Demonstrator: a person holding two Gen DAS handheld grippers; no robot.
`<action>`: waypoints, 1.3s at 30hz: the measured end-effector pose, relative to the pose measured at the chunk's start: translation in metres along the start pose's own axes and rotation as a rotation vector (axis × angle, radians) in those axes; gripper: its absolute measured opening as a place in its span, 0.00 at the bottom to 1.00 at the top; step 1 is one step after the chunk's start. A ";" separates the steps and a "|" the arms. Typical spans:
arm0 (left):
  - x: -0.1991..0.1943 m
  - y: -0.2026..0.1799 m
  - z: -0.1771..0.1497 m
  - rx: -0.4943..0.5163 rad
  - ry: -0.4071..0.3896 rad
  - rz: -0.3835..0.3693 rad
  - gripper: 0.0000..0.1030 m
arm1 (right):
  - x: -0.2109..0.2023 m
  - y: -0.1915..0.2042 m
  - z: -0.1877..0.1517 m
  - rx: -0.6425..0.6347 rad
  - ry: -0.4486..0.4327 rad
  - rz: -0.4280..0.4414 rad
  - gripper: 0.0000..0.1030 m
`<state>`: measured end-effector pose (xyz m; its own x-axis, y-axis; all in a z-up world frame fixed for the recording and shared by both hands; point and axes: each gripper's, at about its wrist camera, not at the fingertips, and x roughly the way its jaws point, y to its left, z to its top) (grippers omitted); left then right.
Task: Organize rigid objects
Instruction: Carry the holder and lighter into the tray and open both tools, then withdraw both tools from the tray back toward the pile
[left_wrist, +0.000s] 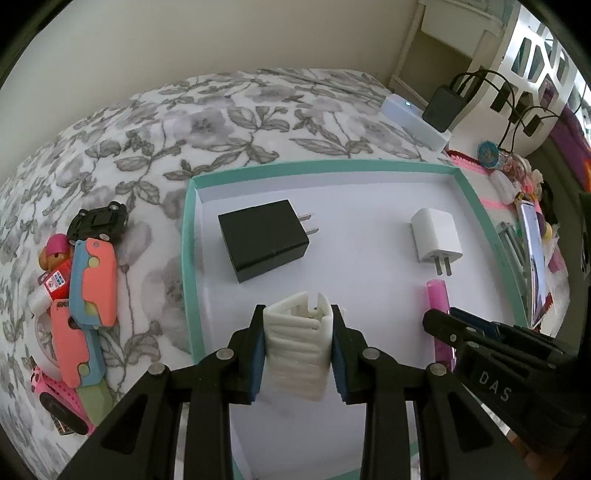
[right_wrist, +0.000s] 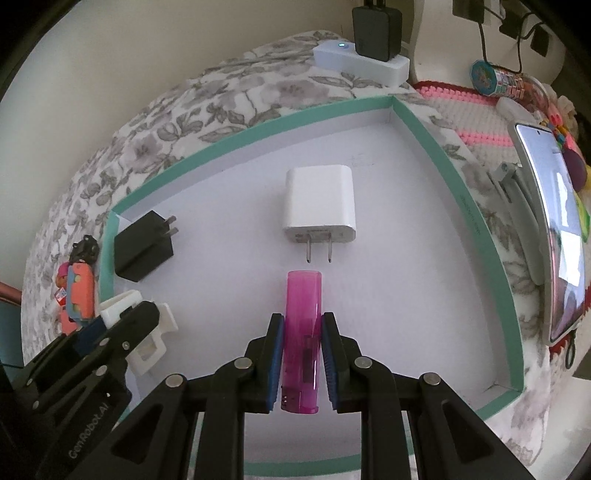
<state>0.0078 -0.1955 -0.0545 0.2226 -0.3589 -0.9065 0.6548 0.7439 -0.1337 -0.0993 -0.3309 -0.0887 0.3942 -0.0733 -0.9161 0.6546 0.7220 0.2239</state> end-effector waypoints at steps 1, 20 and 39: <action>0.000 0.001 0.000 -0.002 0.003 -0.003 0.32 | 0.000 0.000 0.000 0.001 0.000 0.001 0.21; -0.039 0.023 0.008 -0.071 -0.060 -0.011 0.47 | -0.025 0.012 0.002 -0.048 -0.074 -0.033 0.28; -0.066 0.099 -0.005 -0.239 -0.107 0.202 0.76 | -0.034 0.067 -0.009 -0.176 -0.140 0.019 0.61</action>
<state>0.0547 -0.0953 -0.0102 0.4137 -0.2385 -0.8786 0.4041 0.9129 -0.0575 -0.0744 -0.2738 -0.0456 0.4988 -0.1446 -0.8546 0.5285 0.8322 0.1677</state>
